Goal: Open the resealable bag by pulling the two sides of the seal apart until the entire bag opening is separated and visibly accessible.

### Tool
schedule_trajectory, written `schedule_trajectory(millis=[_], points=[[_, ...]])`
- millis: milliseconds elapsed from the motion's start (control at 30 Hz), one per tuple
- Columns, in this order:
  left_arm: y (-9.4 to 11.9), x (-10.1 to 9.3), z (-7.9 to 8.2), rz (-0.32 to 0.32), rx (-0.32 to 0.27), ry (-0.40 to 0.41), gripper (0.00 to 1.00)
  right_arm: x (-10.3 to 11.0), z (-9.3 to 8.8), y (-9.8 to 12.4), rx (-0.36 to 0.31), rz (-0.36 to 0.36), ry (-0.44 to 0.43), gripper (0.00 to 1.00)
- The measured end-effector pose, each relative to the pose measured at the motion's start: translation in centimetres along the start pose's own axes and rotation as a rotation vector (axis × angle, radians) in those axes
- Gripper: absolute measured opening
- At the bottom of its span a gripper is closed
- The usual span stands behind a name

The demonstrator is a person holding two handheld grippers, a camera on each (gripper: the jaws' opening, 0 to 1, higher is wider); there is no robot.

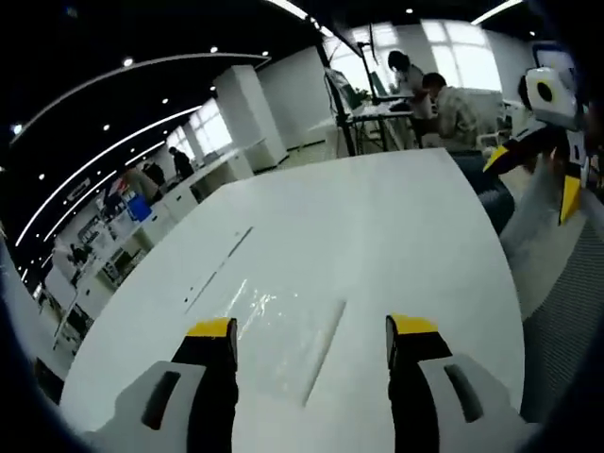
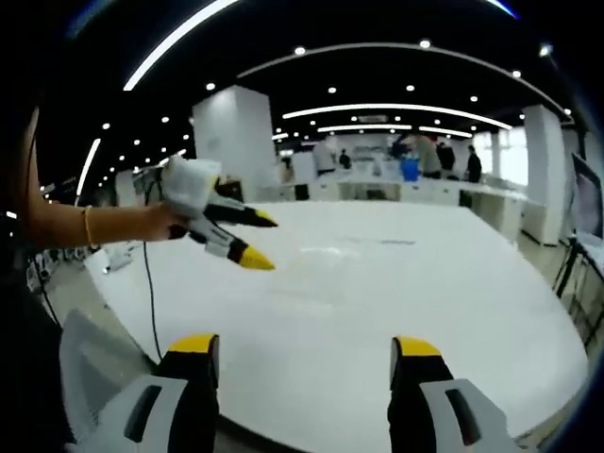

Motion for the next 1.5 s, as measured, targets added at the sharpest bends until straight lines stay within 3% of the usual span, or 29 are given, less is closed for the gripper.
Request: schedule_trajectory(millis=[233, 367, 600, 733, 833, 1000, 1100, 1167, 1300, 1500], points=[[2.4, 0.1, 1.8, 0.051, -0.085, 0.065, 0.82, -0.1, 0.4, 0.0, -0.015, 0.008, 0.026, 0.82], [3.7, 0.4, 2.8, 0.119, -0.139, 0.063, 0.99, -0.2, 1.0, 0.0, -0.056, -0.012, 0.021, 0.89], [7.1, 0.8, 3.0, 0.206, -0.15, 0.077, 0.99, 0.0, 1.6, 0.0, -0.075, 0.001, 0.024, 0.88], [9.4, 0.8, 2.0, 0.301, -0.101, 0.077, 0.99, 0.0, 1.8, 0.1, -0.08, 0.007, 0.029, 0.86], [10.5, 0.2, 1.6, 0.318, -0.113, 0.137, 0.99, 0.2, 2.1, 0.1, -0.084, 0.013, 0.022, 0.86], [12.1, -1.4, -0.2, 0.344, -0.059, 0.203, 0.99, 0.5, 2.6, -0.1, -0.088, 0.03, 0.043, 0.86], [12.9, -2.1, -0.7, 0.361, -0.079, 0.263, 0.99, 0.4, 2.7, -0.1, -0.093, 0.031, 0.042, 0.85], [13.3, -2.7, -1.1, 0.356, -0.091, 0.273, 0.99, 0.4, 2.7, -0.1, -0.094, 0.033, 0.043, 0.85], [13.7, -4.0, -2.4, 0.33, -0.023, 0.245, 0.96, 0.5, 2.6, -0.1, -0.079, 0.039, 0.057, 0.84], [14.1, -5.4, -2.6, 0.319, -0.026, 0.259, 0.95, 0.7, 2.8, 0.2, -0.085, 0.041, 0.06, 0.83]])
Point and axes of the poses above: the point that each gripper's makers call its tool centre point, and the gripper's own axes: y roughly backward along the fingers, x roughly to its left, z roughly out of its top, the point moved 6 cm from there along y, roughly backward along the fingers, and after that the axes turned 5 degrees about -x, right-handed, at the moved point
